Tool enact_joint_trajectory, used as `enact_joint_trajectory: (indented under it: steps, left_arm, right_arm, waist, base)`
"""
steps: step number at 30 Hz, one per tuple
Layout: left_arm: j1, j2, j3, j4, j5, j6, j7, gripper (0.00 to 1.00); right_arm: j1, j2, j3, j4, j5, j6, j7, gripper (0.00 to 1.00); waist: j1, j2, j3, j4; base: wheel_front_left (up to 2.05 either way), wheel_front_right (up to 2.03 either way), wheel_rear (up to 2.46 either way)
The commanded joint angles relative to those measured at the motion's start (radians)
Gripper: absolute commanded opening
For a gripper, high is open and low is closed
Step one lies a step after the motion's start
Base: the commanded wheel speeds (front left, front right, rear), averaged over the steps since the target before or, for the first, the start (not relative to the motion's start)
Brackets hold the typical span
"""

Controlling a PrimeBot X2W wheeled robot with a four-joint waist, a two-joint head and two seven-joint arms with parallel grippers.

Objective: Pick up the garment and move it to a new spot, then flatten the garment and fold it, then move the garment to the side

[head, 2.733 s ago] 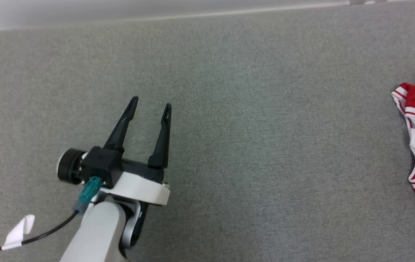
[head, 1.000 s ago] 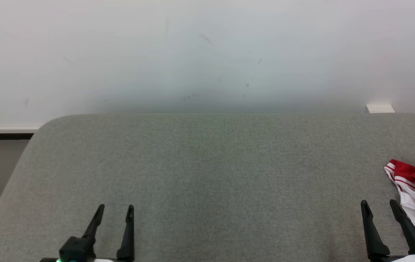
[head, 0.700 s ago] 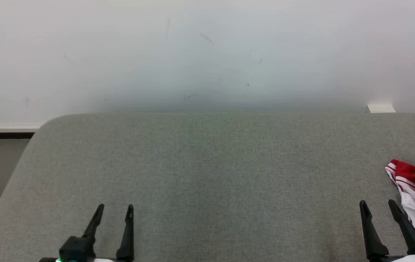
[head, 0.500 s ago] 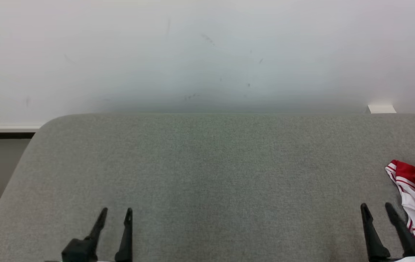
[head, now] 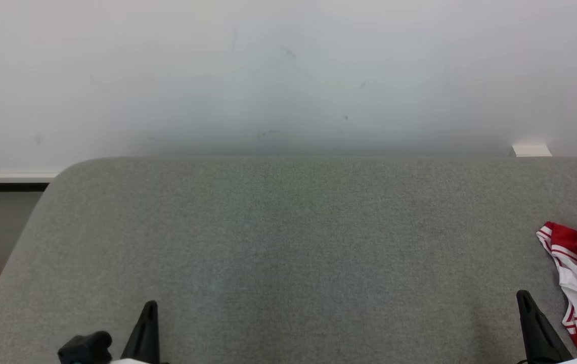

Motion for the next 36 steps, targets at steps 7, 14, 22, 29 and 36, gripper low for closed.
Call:
enact_joint_trajectory:
  steps: [7,14,22,29,36]
  left_arm:
    - [-0.038,-0.008,0.042,0.003,-0.153,-0.038,0.033,0.00]
    - [-0.047,-0.019,0.069,0.013,-0.258,-0.065,0.057,0.00]
    - [-0.055,-0.032,0.098,0.021,-0.369,-0.093,0.084,0.00]
    - [-0.061,-0.042,0.123,0.026,-0.459,-0.115,0.105,0.00]
    - [-0.066,-0.052,0.146,0.031,-0.541,-0.137,0.126,0.00]
  right_arm:
    - [-0.049,-0.006,-0.010,0.017,0.147,0.000,0.002,0.00]
    - [-0.064,-0.006,-0.016,0.041,0.251,-0.001,0.006,0.00]
    - [-0.080,-0.006,-0.021,0.065,0.360,-0.001,0.009,0.00]
    - [-0.093,-0.007,-0.025,0.084,0.448,-0.001,0.012,0.00]
    - [-0.106,-0.007,-0.030,0.103,0.530,-0.001,0.015,0.00]
  waist:
    - [0.0000,-0.0001,0.002,0.001]
    - [0.0000,-0.0001,0.003,0.001]
    - [0.0000,-0.0001,0.005,0.002]
    - [0.0000,-0.0001,0.006,0.003]
    - [0.0000,-0.0001,0.008,0.003]
  base:
    - [0.00,0.00,0.00]
    - [0.00,0.00,0.00]
    - [0.00,0.00,0.00]
    - [0.00,0.00,0.00]
    - [0.00,0.00,0.00]
